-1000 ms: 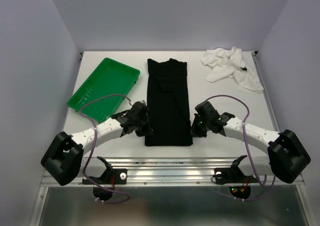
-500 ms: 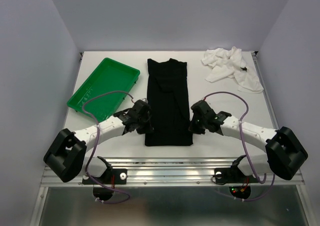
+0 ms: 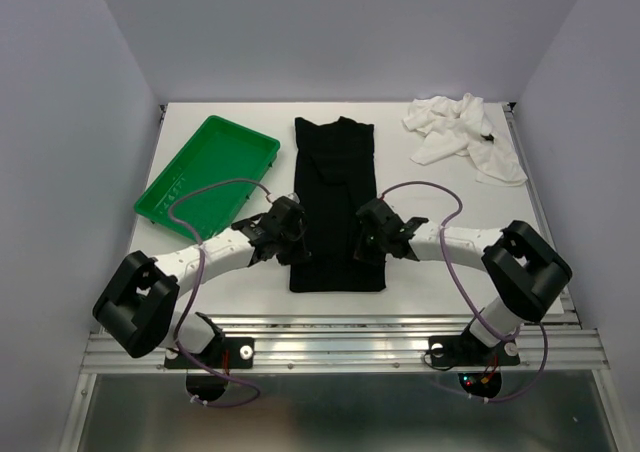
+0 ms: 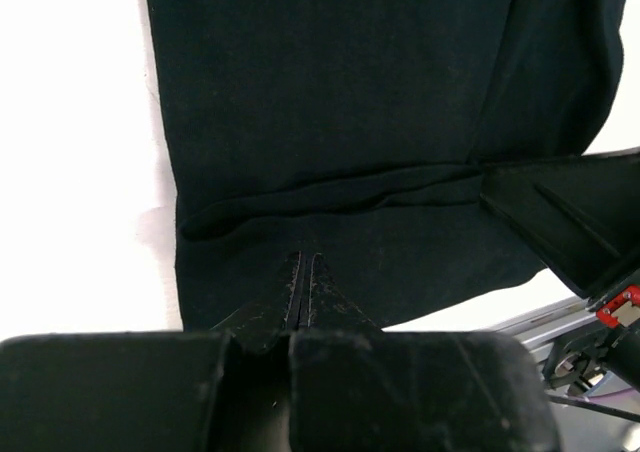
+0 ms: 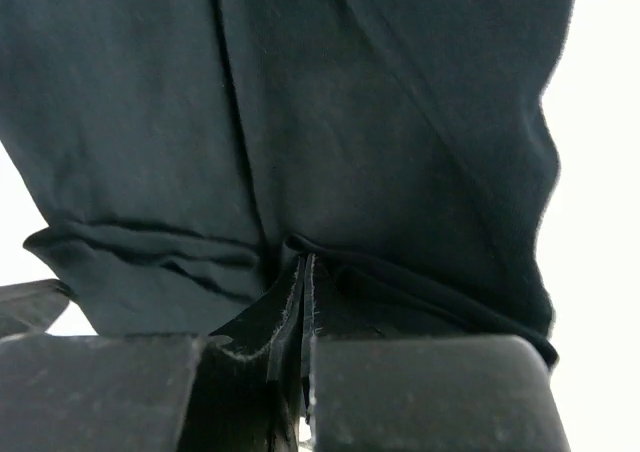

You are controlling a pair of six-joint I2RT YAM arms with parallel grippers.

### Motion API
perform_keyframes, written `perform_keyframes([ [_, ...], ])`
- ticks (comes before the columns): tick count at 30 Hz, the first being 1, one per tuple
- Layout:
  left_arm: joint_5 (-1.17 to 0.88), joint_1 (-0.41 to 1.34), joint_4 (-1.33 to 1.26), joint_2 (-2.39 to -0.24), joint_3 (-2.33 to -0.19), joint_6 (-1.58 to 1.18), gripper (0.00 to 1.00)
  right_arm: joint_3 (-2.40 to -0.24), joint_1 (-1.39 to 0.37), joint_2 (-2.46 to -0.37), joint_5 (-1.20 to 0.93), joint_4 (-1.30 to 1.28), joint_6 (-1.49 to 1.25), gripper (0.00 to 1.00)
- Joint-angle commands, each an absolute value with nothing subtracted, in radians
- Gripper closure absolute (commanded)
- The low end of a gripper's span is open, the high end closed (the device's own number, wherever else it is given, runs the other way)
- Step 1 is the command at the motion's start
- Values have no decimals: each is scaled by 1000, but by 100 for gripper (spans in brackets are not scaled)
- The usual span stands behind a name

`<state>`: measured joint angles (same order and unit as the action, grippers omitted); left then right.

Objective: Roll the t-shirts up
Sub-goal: Roll the T-shirt to the center of the board.

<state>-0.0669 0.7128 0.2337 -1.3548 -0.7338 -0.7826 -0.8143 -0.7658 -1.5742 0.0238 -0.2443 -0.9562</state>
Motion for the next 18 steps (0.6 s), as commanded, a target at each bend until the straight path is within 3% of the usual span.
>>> perform_keyframes([
  [1, -74, 721, 219, -1356, -761, -766, 100, -830, -773, -1626, 89, -228, -977, 99],
  [12, -43, 723, 244, -1368, -753, -753, 100, -868, -773, -1421, 85, -357, -925, 98],
  [18, -66, 730, 244, -1325, -778, -733, 100, -903, -838, -1472, 23, -322, -927, 97],
])
